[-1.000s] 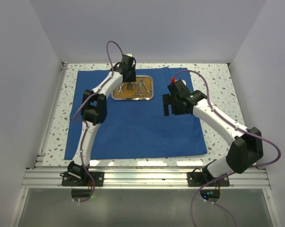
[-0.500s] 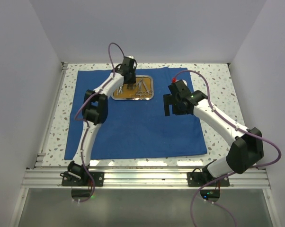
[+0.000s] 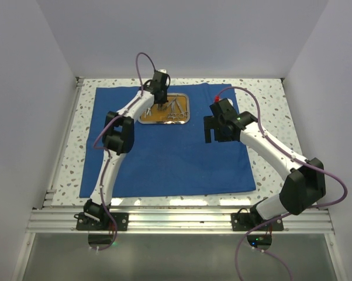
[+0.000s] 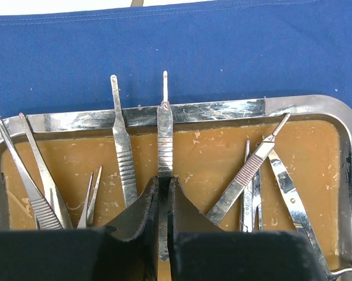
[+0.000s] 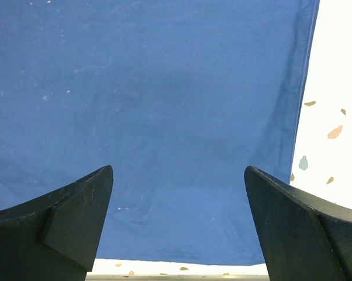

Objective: Open and lay out the surgical kit
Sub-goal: Pick up the medical item from the container.

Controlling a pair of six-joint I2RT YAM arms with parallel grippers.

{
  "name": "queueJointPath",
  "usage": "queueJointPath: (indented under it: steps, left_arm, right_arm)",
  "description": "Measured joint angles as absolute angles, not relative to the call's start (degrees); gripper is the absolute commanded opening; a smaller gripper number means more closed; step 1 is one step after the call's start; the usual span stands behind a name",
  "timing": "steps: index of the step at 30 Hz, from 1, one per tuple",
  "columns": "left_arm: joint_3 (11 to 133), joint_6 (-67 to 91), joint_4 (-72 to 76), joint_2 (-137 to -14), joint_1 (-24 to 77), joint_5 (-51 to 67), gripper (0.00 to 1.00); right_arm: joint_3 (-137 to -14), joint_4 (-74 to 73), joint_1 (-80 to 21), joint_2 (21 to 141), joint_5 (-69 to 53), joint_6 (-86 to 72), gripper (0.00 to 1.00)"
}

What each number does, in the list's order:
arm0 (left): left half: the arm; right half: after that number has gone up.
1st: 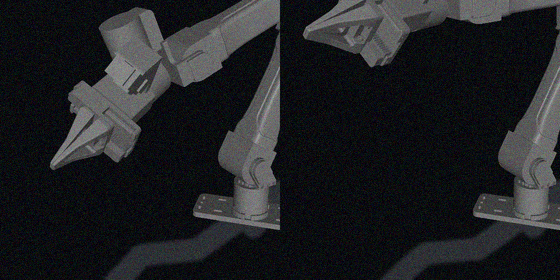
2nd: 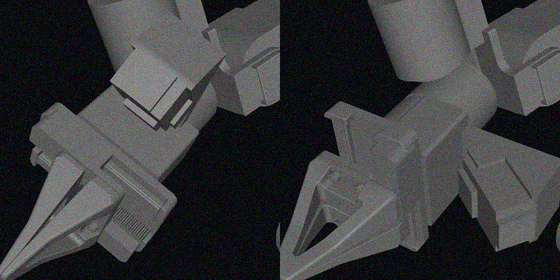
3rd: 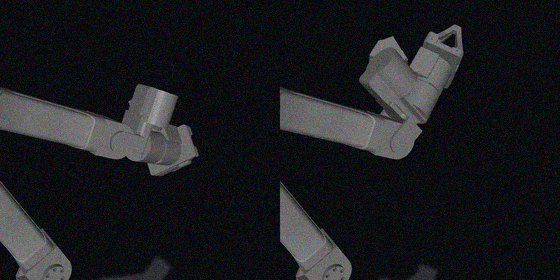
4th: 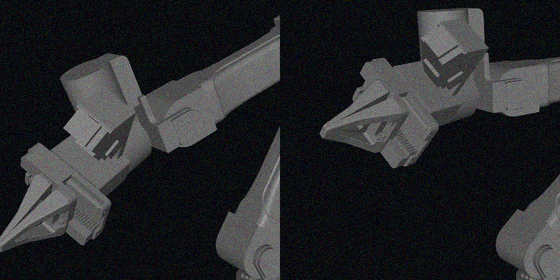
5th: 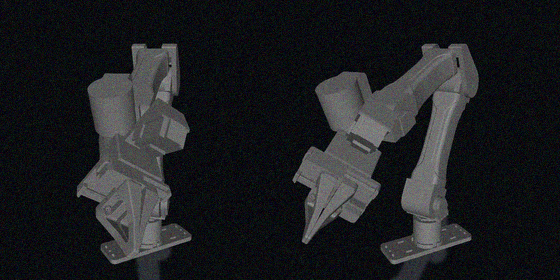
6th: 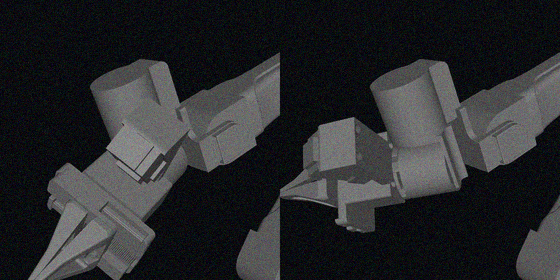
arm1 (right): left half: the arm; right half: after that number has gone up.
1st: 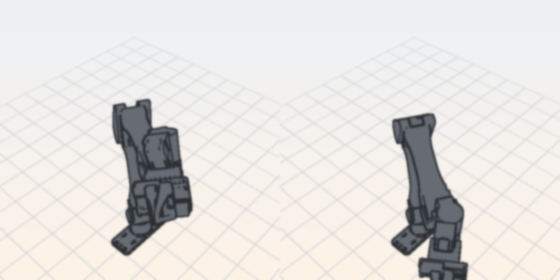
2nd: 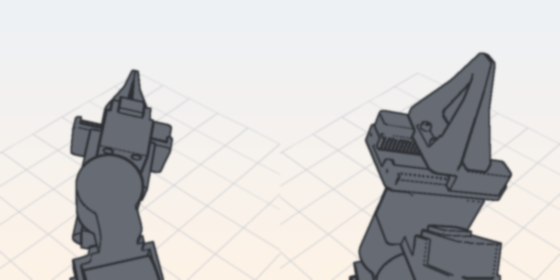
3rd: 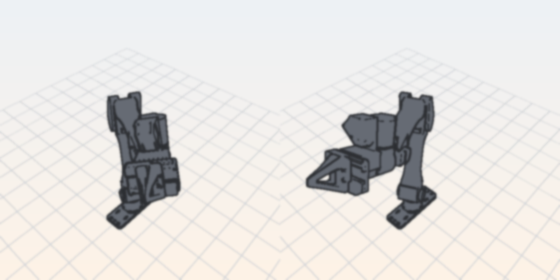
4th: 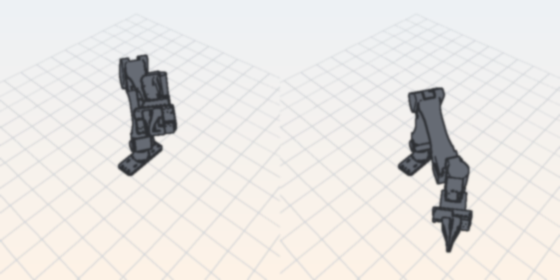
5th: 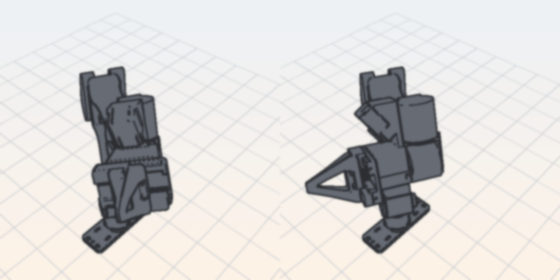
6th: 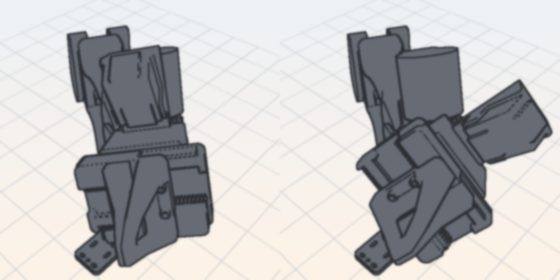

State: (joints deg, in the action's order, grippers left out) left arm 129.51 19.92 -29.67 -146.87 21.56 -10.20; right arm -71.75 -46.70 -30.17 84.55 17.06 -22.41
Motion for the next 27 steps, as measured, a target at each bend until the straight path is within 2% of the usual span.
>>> queueJointPath:
  steps: [18,24,27]
  left_arm:
    - [129.34,20.38,-31.79,-144.68,21.85,-10.96,0.00]
    - [121.86,20.34,-32.91,-132.88,21.89,-12.64,0.00]
    - [113.06,20.36,-32.21,-122.50,21.89,-13.82,0.00]
  right_arm:
    - [-70.94,-45.67,-29.56,83.42,15.66,-22.22,0.99]
    - [-70.94,-45.34,-29.56,82.04,15.25,-22.22,0.98]
    - [-70.94,-45.17,-29.56,81.76,15.22,-22.22,0.98]
